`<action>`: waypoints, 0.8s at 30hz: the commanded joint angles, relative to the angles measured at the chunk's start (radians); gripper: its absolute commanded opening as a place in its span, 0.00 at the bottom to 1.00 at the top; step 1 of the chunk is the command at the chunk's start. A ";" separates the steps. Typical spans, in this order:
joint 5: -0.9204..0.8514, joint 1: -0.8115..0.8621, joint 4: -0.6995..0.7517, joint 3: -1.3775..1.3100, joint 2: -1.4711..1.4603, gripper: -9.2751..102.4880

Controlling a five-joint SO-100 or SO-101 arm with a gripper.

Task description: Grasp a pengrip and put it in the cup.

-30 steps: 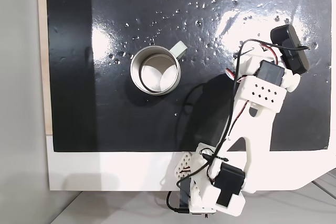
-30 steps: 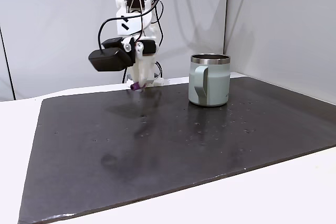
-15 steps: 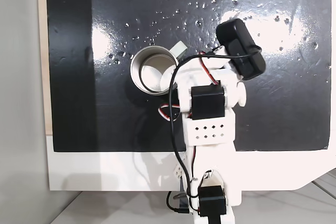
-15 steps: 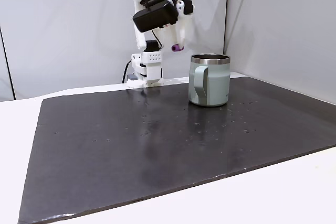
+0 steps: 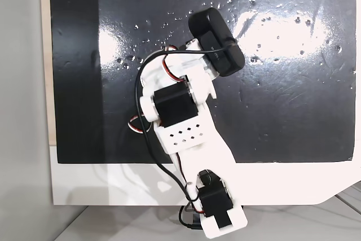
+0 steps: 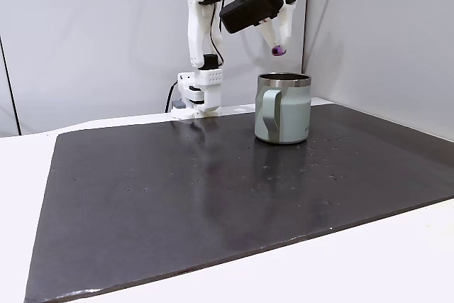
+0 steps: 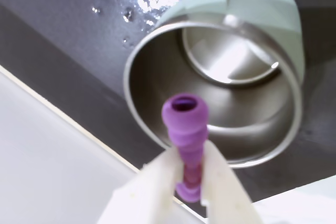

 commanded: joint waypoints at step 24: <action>0.038 -0.046 0.046 -0.089 0.000 0.30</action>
